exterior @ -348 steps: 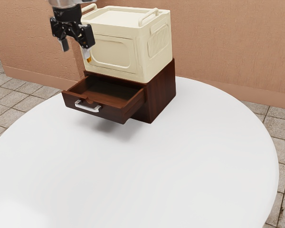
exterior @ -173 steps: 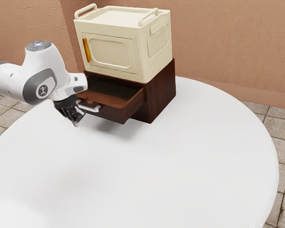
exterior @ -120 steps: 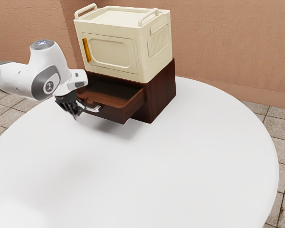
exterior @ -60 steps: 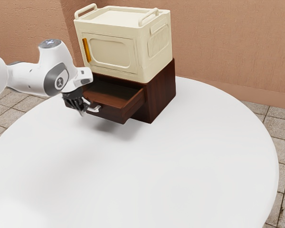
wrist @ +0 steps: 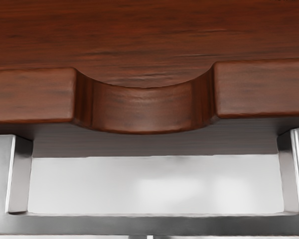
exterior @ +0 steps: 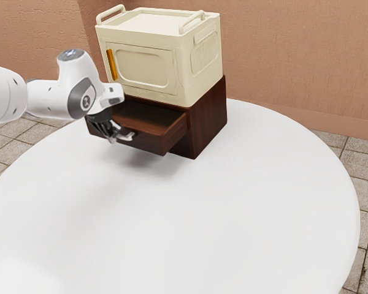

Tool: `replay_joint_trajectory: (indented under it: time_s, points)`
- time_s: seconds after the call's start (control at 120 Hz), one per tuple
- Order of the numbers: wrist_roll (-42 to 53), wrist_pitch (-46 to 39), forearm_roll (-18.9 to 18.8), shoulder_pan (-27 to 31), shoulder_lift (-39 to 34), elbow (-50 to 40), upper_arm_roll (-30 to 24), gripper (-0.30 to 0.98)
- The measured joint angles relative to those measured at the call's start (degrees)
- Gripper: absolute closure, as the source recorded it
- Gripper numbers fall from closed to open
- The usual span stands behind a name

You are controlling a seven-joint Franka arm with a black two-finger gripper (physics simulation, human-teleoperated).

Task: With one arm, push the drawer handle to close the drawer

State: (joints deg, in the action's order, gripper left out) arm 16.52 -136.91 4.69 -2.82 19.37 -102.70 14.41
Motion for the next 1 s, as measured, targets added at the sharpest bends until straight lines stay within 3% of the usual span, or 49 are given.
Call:
replay_joint_trajectory:
  time_s: [0.692,1.0]
  points:
    - [6.6,0.0,6.0,1.3,10.6,14.4,-0.9,0.79]
    - [9.4,0.1,7.0,3.4,15.7,21.5,-3.4,0.79]
